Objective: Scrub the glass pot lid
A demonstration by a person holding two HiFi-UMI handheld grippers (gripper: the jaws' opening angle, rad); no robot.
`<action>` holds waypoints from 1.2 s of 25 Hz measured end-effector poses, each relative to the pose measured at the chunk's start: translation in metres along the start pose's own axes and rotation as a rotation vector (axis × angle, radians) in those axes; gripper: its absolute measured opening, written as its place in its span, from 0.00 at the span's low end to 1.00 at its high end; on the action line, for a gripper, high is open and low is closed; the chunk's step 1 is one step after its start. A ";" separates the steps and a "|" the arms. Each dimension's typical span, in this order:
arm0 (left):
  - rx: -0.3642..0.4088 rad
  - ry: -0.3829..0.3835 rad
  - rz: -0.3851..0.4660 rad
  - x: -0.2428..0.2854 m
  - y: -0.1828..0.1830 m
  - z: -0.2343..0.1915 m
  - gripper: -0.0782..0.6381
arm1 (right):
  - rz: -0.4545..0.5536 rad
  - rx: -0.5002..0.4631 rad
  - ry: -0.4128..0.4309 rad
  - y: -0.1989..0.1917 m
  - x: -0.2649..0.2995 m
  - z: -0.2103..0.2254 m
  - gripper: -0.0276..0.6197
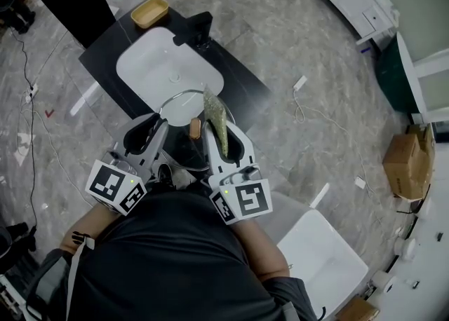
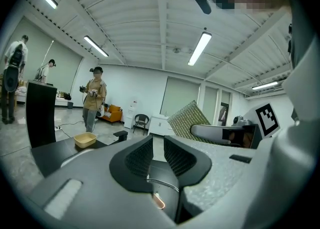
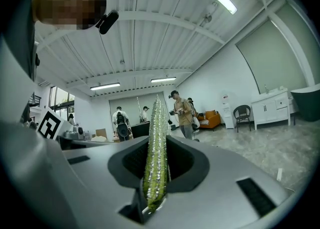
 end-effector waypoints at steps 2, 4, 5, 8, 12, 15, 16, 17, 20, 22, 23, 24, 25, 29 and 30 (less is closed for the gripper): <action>0.000 0.002 -0.004 0.001 -0.001 0.000 0.21 | -0.001 -0.002 0.004 0.000 0.001 0.000 0.14; -0.001 0.006 -0.012 0.002 -0.003 -0.001 0.21 | -0.002 0.000 0.008 -0.001 0.002 0.000 0.14; -0.002 0.009 -0.016 0.003 -0.004 -0.002 0.21 | -0.002 0.002 0.009 -0.002 0.002 0.000 0.14; -0.008 0.019 -0.019 0.003 -0.006 -0.004 0.21 | -0.001 0.005 0.010 -0.002 0.002 0.000 0.14; -0.011 0.022 -0.018 0.003 -0.008 -0.004 0.21 | 0.002 0.013 0.008 -0.003 0.002 0.001 0.14; -0.007 0.021 -0.023 0.004 -0.009 -0.004 0.21 | 0.001 0.023 0.005 -0.006 0.001 0.003 0.14; -0.006 0.021 -0.024 0.004 -0.009 -0.004 0.21 | 0.000 0.025 0.005 -0.007 0.001 0.003 0.14; -0.006 0.021 -0.026 0.004 -0.009 -0.003 0.21 | 0.000 0.027 0.004 -0.007 0.001 0.004 0.14; -0.009 0.022 -0.029 0.005 -0.010 -0.003 0.21 | 0.003 0.030 0.003 -0.006 0.001 0.004 0.14; -0.010 0.022 -0.032 0.005 -0.010 -0.002 0.21 | 0.005 0.034 0.003 -0.007 0.000 0.004 0.14; -0.010 0.022 -0.033 0.004 -0.011 -0.002 0.21 | 0.006 0.036 0.002 -0.007 0.000 0.004 0.14; -0.009 0.022 -0.035 0.005 -0.011 -0.002 0.21 | 0.008 0.038 0.002 -0.007 -0.001 0.004 0.14; -0.009 0.023 -0.036 0.005 -0.012 -0.001 0.21 | 0.009 0.039 0.000 -0.007 -0.002 0.004 0.14; -0.013 0.028 -0.036 0.002 -0.014 0.000 0.21 | 0.014 0.042 -0.008 -0.008 -0.007 0.005 0.14; -0.012 0.029 -0.036 0.002 -0.014 0.001 0.21 | 0.015 0.043 -0.009 -0.007 -0.008 0.005 0.14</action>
Point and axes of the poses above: the fingertips, and each gripper's own axes: x forward along the fingers, z to its right, y out of its top, the point moved 3 cm from there along -x, backward along the fingers, and after that the axes turned 12 degrees about y, right-handed, at the moved point
